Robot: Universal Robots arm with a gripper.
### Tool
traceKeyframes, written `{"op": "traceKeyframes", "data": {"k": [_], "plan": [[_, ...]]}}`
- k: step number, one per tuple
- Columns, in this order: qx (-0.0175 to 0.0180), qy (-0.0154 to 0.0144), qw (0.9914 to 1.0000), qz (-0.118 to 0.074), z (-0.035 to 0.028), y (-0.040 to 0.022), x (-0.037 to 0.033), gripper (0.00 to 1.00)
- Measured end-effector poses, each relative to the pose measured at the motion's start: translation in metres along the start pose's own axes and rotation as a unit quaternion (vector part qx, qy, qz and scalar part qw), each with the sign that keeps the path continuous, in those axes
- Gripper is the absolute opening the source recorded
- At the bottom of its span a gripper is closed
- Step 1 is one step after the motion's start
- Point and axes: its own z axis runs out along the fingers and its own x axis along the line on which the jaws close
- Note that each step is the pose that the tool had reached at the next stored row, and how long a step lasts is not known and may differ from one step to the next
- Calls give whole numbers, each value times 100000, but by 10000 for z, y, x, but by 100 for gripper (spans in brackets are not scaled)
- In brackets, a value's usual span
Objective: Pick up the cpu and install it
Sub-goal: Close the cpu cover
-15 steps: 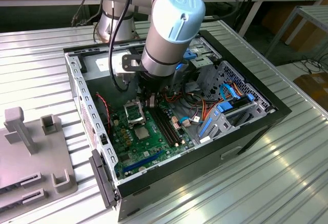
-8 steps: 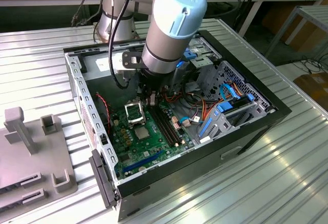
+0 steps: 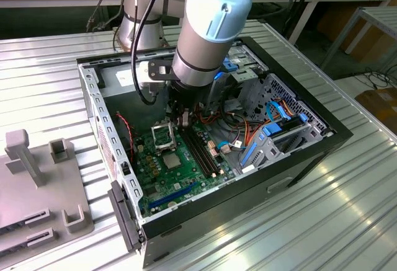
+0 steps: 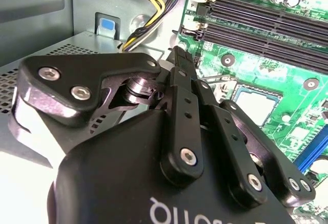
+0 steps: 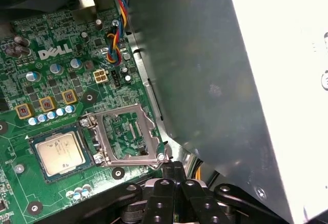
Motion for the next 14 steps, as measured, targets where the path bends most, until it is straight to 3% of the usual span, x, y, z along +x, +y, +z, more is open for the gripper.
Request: {"op": "traceKeyframes", "data": {"k": [4, 14], "plan": [[4, 147, 100000, 4, -24, 1, -5, 11], [42, 1041, 99995, 16, -72, 2, -15, 11]]}}
